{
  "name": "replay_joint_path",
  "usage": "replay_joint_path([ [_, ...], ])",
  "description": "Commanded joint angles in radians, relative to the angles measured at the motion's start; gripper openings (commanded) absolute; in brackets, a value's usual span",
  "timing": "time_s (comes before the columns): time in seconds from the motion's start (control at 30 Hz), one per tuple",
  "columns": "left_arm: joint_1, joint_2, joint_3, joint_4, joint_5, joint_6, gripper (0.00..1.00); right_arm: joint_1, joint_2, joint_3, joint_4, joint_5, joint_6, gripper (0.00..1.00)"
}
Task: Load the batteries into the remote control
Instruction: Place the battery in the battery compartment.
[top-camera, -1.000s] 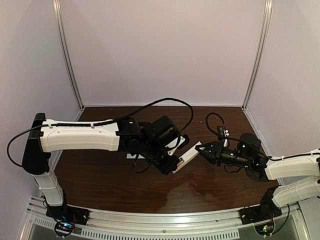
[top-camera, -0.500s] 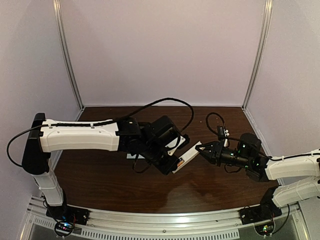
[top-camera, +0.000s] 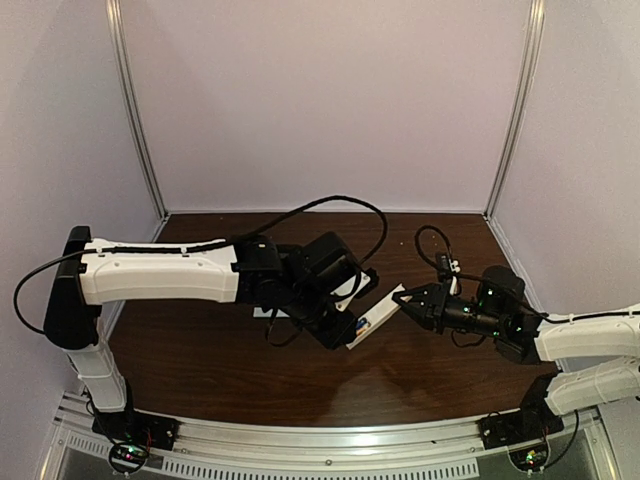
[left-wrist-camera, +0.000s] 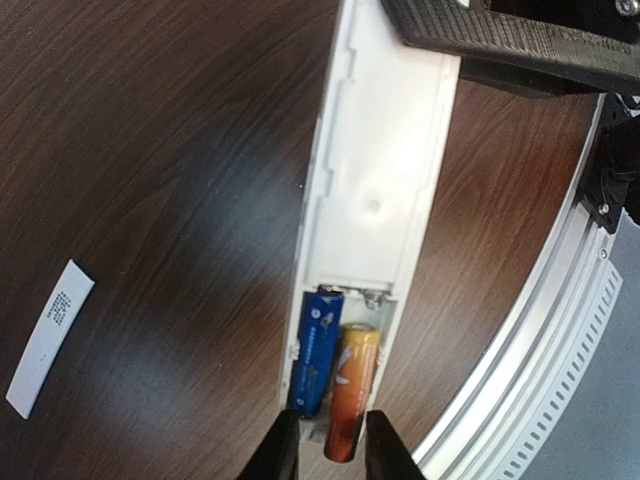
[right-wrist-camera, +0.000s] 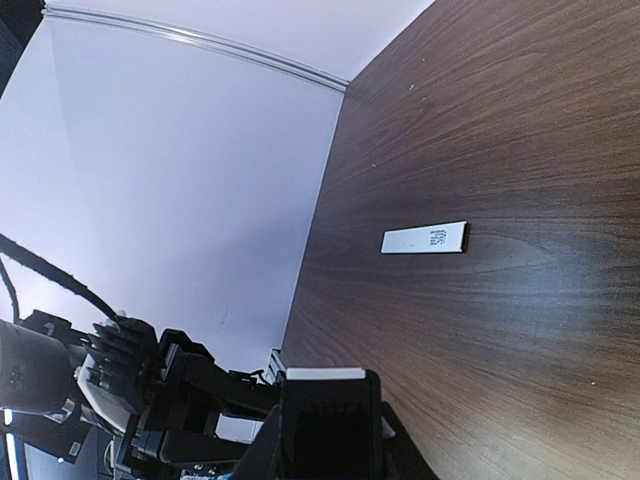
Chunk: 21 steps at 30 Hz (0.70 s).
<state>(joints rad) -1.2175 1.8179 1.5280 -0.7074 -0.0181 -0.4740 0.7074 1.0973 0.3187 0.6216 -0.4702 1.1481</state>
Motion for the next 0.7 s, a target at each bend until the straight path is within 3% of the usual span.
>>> replay_joint_path([
  [0.0,0.006,0.008,0.017,0.001,-0.024,0.005,0.28,0.008,-0.033,0.01,0.049,-0.018,0.02,0.0],
  [0.2,0.006,-0.02,0.005,0.015,-0.016,0.015,0.38,0.005,-0.03,0.005,0.049,-0.015,0.026,0.0],
  [0.53,0.006,-0.034,-0.002,0.038,-0.005,0.014,0.26,0.002,-0.009,-0.023,0.134,-0.015,0.096,0.0],
  [0.67,0.006,-0.05,-0.004,0.04,-0.02,0.015,0.35,0.003,0.006,-0.029,0.156,-0.021,0.116,0.0],
])
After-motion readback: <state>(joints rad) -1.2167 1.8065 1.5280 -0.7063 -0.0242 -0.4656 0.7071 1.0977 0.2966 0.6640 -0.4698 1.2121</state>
